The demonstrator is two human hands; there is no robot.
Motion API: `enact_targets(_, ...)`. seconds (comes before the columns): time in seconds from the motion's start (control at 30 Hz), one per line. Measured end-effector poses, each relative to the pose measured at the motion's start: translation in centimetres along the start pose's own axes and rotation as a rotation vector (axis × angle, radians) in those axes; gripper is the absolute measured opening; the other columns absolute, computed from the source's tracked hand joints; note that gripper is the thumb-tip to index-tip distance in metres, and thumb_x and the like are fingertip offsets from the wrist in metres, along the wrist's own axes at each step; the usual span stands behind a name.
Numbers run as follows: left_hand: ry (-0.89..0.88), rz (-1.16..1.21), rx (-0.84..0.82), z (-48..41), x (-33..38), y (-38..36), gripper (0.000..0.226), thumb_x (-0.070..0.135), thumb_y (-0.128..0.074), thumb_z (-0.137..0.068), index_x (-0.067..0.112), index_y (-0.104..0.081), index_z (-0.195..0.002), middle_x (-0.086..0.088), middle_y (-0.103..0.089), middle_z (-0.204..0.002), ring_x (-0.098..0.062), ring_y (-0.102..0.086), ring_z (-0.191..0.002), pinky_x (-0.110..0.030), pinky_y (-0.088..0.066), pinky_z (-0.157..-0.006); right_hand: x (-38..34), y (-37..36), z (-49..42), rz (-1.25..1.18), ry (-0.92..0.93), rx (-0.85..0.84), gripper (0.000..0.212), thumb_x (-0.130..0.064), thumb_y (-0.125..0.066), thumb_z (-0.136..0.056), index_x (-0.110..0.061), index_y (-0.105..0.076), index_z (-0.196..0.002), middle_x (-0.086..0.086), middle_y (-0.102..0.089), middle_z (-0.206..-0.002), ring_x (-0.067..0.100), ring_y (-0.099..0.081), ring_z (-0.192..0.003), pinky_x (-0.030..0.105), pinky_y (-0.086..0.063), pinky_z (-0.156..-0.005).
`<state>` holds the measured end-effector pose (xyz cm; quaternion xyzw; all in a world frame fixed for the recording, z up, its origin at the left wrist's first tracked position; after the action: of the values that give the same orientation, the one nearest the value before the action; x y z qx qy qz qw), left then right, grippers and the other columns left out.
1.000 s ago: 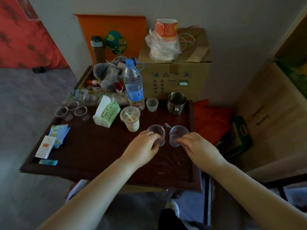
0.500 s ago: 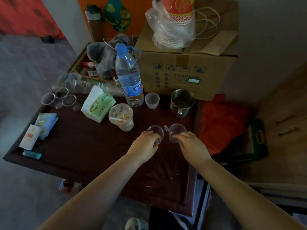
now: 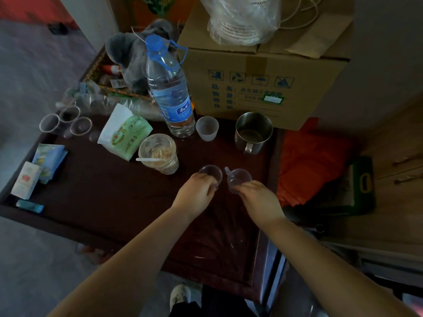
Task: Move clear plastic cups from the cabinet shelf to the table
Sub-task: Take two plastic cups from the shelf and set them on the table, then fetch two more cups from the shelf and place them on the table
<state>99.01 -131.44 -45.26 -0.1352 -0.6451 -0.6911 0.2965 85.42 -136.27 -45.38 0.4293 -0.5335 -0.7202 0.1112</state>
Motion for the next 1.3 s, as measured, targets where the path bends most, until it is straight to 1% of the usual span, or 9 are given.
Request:
enact_targets(0.2,0.000,-0.032,-0.011,-0.1,-0.2,-1.2,0.020,0.017,-0.055,-0.086,0.015,-0.061,-0.105,-0.002,-0.062,-0.108,-0.018,-0.050,-0.104,-0.029,-0.044,-0.079,-0.5,-0.3,-0.1,-0.009,0.017,0.033,0.025,-0.004,-0.058,-0.081,-0.013,-0.065,-0.103,0.005,-0.068,-0.094,0.025,-0.059,-0.091,0.034,-0.050,-0.065)
enact_targets(0.3,-0.019,-0.063,-0.015,0.1,-0.2,-1.3,0.021,0.017,-0.055,-0.086,0.015,-0.060,-0.106,-0.002,-0.061,-0.110,-0.018,-0.050,-0.105,-0.029,-0.044,-0.077,-0.5,-0.4,-0.1,0.016,0.012,0.042,0.025,-0.004,-0.057,-0.082,-0.012,-0.064,-0.105,0.005,-0.067,-0.094,0.024,-0.057,-0.092,0.031,-0.048,-0.065)
enact_targets(0.43,-0.076,-0.092,0.005,0.3,0.3,-1.0,0.020,0.019,-0.056,-0.085,0.013,-0.060,-0.103,-0.004,-0.063,-0.106,-0.021,-0.053,-0.102,-0.027,-0.042,-0.073,-0.6,-0.4,0.1,0.012,-0.004,0.051,0.025,-0.005,-0.055,-0.084,-0.011,-0.063,-0.108,0.006,-0.066,-0.100,0.025,-0.055,-0.096,0.034,-0.050,-0.069)
enact_targets(0.7,-0.156,-0.118,-0.003,1.8,0.9,-0.3,0.030,0.018,-0.059,-0.083,0.013,-0.058,-0.112,-0.003,-0.058,-0.115,-0.021,-0.048,-0.110,-0.032,-0.046,-0.083,-2.2,1.3,2.0,0.024,-0.101,0.133,0.030,-0.014,-0.055,-0.087,-0.011,-0.060,-0.116,0.002,-0.063,-0.111,0.021,-0.053,-0.104,0.037,-0.050,-0.078)
enact_targets(0.93,-0.277,-0.041,0.065,5.2,3.5,4.8,0.040,0.034,-0.059,-0.084,0.022,-0.050,-0.120,0.003,-0.056,-0.117,-0.015,-0.048,-0.112,-0.031,-0.046,-0.087,-6.5,5.5,6.3,0.065,-0.212,0.313,0.030,-0.020,-0.056,-0.087,-0.013,-0.059,-0.116,0.002,-0.062,-0.112,0.019,-0.053,-0.109,0.034,-0.046,-0.089)
enact_targets(1.03,-0.419,-0.028,0.120,7.5,6.1,9.0,0.039,0.034,-0.057,-0.085,0.018,-0.052,-0.120,-0.001,-0.055,-0.119,-0.018,-0.048,-0.112,-0.031,-0.045,-0.089,-9.4,7.7,8.7,0.144,-0.262,0.399,0.034,-0.027,-0.056,-0.087,-0.013,-0.058,-0.118,0.004,-0.060,-0.118,0.022,-0.049,-0.117,0.037,-0.042,-0.096)
enact_targets(1.1,-0.538,-0.010,0.139,9.6,8.2,12.0,0.043,0.035,-0.054,-0.087,0.017,-0.049,-0.126,-0.002,-0.054,-0.123,-0.017,-0.045,-0.116,-0.027,-0.037,-0.094,-11.4,9.0,10.5,0.226,-0.317,0.425,0.044,-0.036,-0.054,-0.088,-0.014,-0.052,-0.126,0.006,-0.054,-0.131,0.023,-0.036,-0.130,0.039,-0.030,-0.107)
enact_targets(1.17,-0.677,-0.028,0.152,12.2,10.6,15.0,0.046,0.037,-0.051,-0.089,0.017,-0.044,-0.130,-0.002,-0.052,-0.126,-0.016,-0.043,-0.119,-0.025,-0.031,-0.096,-13.7,10.0,12.7,0.265,-0.392,0.447,0.056,-0.046,-0.049,-0.088,-0.014,-0.042,-0.134,0.006,-0.042,-0.143,0.022,-0.024,-0.138,0.038,-0.020,-0.111)
enact_targets(1.3,-0.929,-0.135,0.177,18.7,15.4,19.8,0.050,0.045,-0.042,-0.090,0.016,-0.043,-0.132,-0.002,-0.051,-0.129,-0.018,-0.040,-0.123,-0.030,-0.031,-0.102,-19.8,12.5,18.6,0.281,-0.499,0.573,0.063,-0.051,-0.045,-0.088,-0.018,-0.033,-0.140,0.005,-0.035,-0.148,0.022,-0.023,-0.138,0.038,-0.021,-0.110)
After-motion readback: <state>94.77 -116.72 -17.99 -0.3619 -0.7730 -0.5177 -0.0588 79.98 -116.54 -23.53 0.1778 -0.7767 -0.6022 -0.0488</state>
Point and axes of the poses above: each hand's wrist, its own z-axis away from the middle knuckle, its own y-axis out of the back of the hand, x = y × z, the point moved 8 cm from there along -z, towards the middle knuckle
